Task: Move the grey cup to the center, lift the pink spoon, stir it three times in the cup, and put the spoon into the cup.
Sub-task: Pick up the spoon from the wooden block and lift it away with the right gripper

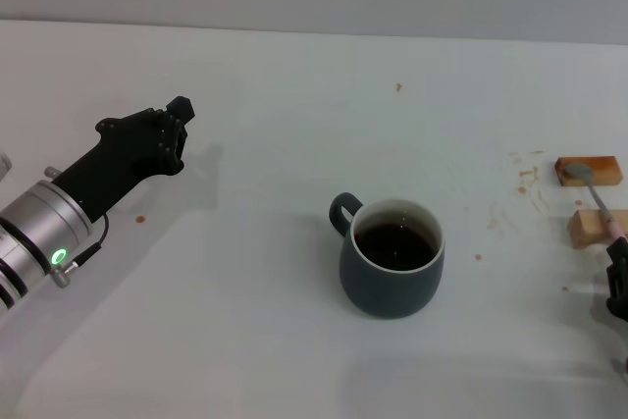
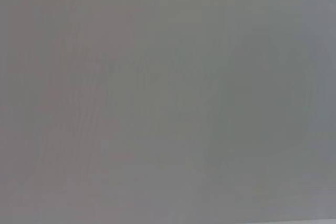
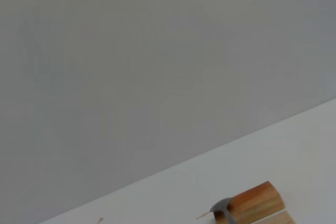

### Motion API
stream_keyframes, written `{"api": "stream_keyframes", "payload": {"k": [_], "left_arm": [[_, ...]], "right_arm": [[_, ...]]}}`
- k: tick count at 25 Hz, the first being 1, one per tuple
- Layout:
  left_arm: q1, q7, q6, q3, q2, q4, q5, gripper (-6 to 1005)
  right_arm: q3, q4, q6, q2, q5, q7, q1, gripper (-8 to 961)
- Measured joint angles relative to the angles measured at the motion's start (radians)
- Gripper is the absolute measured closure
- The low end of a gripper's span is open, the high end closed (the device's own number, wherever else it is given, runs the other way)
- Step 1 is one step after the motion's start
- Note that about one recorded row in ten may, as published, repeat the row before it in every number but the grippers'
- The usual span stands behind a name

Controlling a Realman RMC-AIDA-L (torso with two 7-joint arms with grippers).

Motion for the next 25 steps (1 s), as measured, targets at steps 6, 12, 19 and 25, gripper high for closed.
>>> {"api": "stream_keyframes", "payload": {"k": [6,12,19,25], "left_arm": [[0.000,0.000,0.000,-0.001,0.000,0.000,-0.001,947],[0.000,0.002,-0.003,-0.002,-0.001,0.000,-0.001,946],[-0.001,0.006,-0.009,-0.002,-0.006,0.001,-0.001,945],[-0.002,0.009,-0.009,-0.002,-0.008,0.002,-0.001,944]], "right_arm": [[0.005,0.002,0.005,-0.002,0.000,0.015,0.003,831],[0.000,-0.001,-0.006,-0.007,-0.007,0.044,0.012,833],[-0.008,-0.015,-0.069,-0.010,-0.019,0.090,0.019,836],[-0.010,-0.039,-0.096,-0.011,-0.045,0.134,0.027,844]]}}
